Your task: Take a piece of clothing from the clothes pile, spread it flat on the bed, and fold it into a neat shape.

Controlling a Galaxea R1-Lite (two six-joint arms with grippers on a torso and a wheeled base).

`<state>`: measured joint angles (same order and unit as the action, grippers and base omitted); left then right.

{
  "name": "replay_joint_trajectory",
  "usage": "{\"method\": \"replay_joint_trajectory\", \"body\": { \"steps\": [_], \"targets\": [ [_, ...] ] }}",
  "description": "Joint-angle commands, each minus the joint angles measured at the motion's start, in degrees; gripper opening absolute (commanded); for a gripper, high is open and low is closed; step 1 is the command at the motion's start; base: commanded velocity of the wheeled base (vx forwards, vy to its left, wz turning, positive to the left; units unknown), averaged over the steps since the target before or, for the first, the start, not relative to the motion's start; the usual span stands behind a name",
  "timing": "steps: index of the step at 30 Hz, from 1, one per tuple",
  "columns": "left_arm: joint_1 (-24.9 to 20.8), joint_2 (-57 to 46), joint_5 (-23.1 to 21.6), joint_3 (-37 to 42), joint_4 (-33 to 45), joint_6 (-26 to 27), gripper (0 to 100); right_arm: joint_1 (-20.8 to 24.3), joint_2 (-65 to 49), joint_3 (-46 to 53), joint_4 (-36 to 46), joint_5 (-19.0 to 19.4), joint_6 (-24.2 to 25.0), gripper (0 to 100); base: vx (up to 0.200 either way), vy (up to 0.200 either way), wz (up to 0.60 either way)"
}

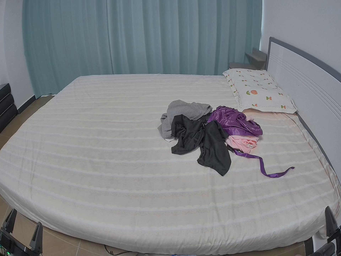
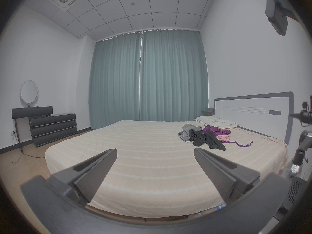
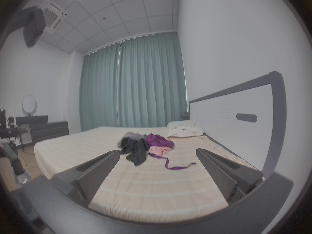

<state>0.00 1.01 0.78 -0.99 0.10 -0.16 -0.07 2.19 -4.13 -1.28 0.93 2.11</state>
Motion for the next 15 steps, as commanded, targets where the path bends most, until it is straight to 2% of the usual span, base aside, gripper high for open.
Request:
{"method": "replay_joint_trajectory", "body": {
  "steps": [1,2,3,6,11,13,14,15],
  "targets": [
    [0.0,-1.01,0.01,0.99,-0.01,-0.02,100,-0.19,13.1,-11.95,-2.06,0.83,2.02,100,0.0,0.0,0.0],
    [0.0,-1.01,0.01,0.99,-0.01,-0.02,100,0.86,17.23,-11.16,-2.24,1.53,-0.35,100,0.0,0.0,0.0],
    [0.0,-1.01,0.01,0.99,-0.01,-0.02,100,1.39,19.78,-10.9,-2.41,1.53,-0.26,100,0.0,0.0,0.0],
    [0.0,-1.01,0.01,0.99,-0.01,-0.02,100,2.8,25.49,-10.63,-3.38,1.71,0.44,100,0.0,0.0,0.0],
    [0.0,-1.01,0.01,0.99,-0.01,-0.02,100,7.37,41.22,-12.65,-9.79,1.89,3.96,100,0.0,0.0,0.0],
    [0.0,-1.01,0.01,0.99,-0.01,-0.02,100,7.81,48.61,-13.8,-13.13,1.89,3.96,100,0.0,0.0,0.0],
    [0.0,-1.01,0.01,0.99,-0.01,-0.02,100,7.81,48.61,-13.8,-13.13,1.89,3.96,100,0.0,0.0,0.0],
    [0.0,-1.01,0.01,0.99,-0.01,-0.02,100,7.81,55.37,-15.55,-16.39,1.89,4.22,100,0.0,0.0,0.0]
  ]
}}
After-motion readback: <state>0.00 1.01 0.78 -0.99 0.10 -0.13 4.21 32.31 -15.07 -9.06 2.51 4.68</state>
